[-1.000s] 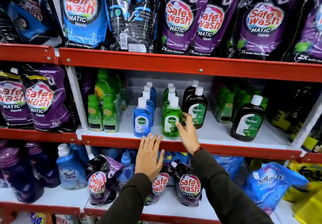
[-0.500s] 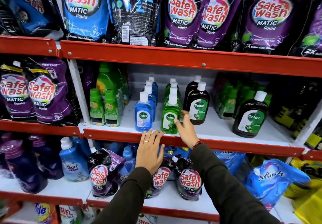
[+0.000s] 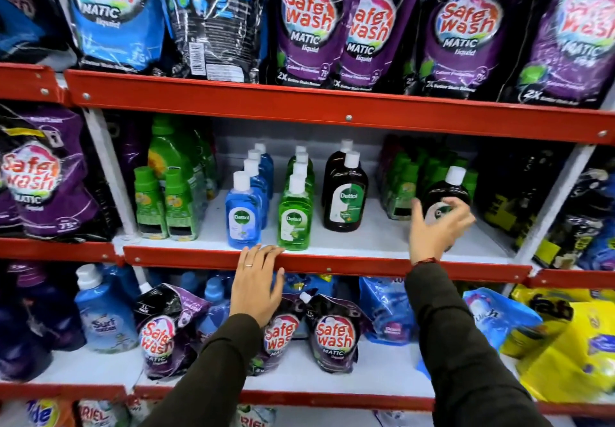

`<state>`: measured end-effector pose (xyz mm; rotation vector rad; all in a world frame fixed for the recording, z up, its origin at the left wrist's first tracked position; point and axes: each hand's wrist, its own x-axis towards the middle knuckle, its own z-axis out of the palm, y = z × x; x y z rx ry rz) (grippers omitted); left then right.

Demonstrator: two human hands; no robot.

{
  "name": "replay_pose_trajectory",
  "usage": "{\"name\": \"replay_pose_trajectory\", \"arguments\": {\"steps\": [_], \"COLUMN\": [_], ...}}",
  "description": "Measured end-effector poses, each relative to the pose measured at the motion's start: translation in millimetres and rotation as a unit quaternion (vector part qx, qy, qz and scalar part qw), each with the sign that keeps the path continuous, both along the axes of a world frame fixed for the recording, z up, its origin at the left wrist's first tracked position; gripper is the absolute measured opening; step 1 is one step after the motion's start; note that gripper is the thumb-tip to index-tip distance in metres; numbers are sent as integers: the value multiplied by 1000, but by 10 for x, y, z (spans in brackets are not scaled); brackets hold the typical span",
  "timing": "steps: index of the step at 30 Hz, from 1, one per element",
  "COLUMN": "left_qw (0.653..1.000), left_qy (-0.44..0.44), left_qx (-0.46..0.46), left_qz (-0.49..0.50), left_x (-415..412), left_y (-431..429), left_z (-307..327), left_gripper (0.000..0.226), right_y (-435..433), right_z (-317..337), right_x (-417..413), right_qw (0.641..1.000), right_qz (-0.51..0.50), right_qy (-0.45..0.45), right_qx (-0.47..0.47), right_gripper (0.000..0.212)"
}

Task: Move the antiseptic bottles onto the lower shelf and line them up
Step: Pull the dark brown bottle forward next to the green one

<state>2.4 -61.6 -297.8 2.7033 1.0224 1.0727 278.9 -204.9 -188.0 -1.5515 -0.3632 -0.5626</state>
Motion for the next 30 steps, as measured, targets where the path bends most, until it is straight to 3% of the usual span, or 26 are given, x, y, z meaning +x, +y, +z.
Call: {"name": "replay_pose_trajectory", "arguments": {"steps": [3, 6, 10, 16, 20, 27, 30], "left_qw": [1000, 1000, 1000, 1000, 1000, 1000, 1000], "left_qy": [-12, -18, -14, -6, -3, -7, -9], "left_qx": [-7, -10, -15, -15, -13, -18, -18], "left_qz": [-3, -2, 3, -1, 1, -1, -2], "left_x": [6, 14, 16, -1, 2, -1, -4], "left_y": [8, 4, -3, -3, 0, -4, -15], "left_z": [-11, -12, 1, 15, 12, 27, 30], "left_gripper": [45, 45, 46, 46, 45, 45, 45], "right_y": [-197, -318, -396, -539, -583, -352, -178], "right_z": [42, 33, 89, 159, 150, 202, 204], "right_x": [355, 601, 670, 736, 633, 328, 130], "right_qw": [995, 987, 969, 963, 964, 935, 922], "right_qz": [-29, 51, 199, 217, 224, 331, 365], "right_qy": [89, 127, 140, 158, 138, 121, 114], "right_qx": [-38, -86, -48, -37, -34, -30, -49], "right_gripper": [75, 95, 82, 62, 62, 41, 47]}}
